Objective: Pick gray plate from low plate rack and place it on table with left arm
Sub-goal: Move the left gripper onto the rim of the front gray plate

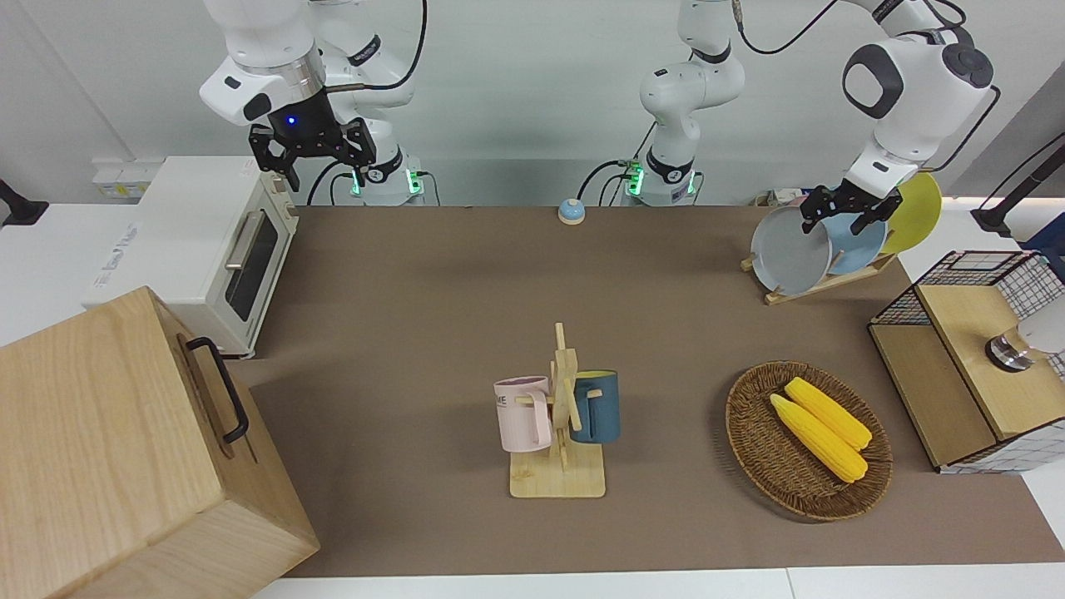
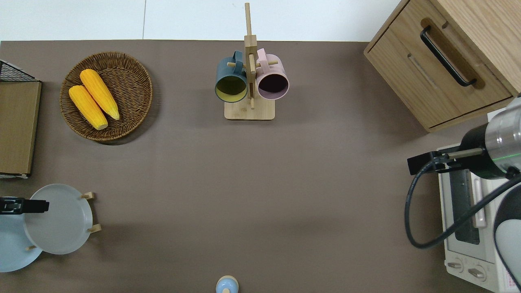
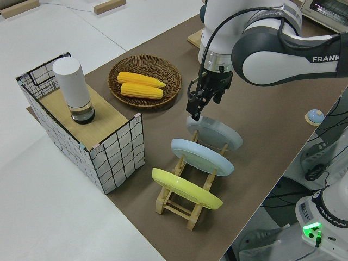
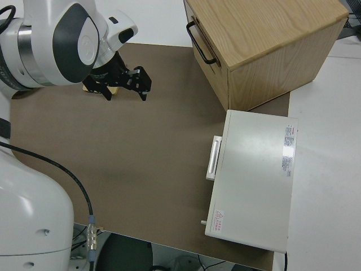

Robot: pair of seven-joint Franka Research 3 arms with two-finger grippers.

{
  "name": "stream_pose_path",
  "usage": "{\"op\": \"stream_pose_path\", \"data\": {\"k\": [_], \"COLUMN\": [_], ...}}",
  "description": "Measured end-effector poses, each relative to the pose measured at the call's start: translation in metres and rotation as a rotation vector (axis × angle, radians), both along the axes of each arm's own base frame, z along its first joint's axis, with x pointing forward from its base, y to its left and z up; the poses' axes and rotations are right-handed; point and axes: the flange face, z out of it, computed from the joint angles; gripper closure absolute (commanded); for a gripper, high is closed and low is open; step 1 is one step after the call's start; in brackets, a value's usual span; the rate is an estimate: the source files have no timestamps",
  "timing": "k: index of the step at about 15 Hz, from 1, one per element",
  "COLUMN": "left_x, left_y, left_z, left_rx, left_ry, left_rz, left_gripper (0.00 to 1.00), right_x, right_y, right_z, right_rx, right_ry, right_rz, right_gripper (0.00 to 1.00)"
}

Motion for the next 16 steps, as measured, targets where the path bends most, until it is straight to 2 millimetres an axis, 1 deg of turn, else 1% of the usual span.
{"op": "stream_pose_path", "data": {"k": [7,10,14,16], "left_x": [-0.009,-0.014,-0.016,-0.017], "left_y": [0.004,0.011,0.013,0.013], "left_z": [-0.025,-0.034,-0.038,-0.040], "left_rx": [-0.001,0.000,-0.002,-0.003], "left_ry": [0.002,-0.004,0.001,0.004], "left_rz": [0.012,0.028,0.033,0.033], "left_gripper": [0.01,0.01,0.02,0.06], "right_x": [0.000,0.000,0.000,0.000], "right_y": [0.000,0.000,0.000,0.000], "right_z": [0.000,0.000,0.000,0.000], "right_rx": [0.000,0.000,0.000,0.000], "right_ry": [0.000,0.000,0.000,0.000], "right_rz": [0.000,0.000,0.000,0.000], "right_gripper": [0.011,0.011,0.011,0.013]}}
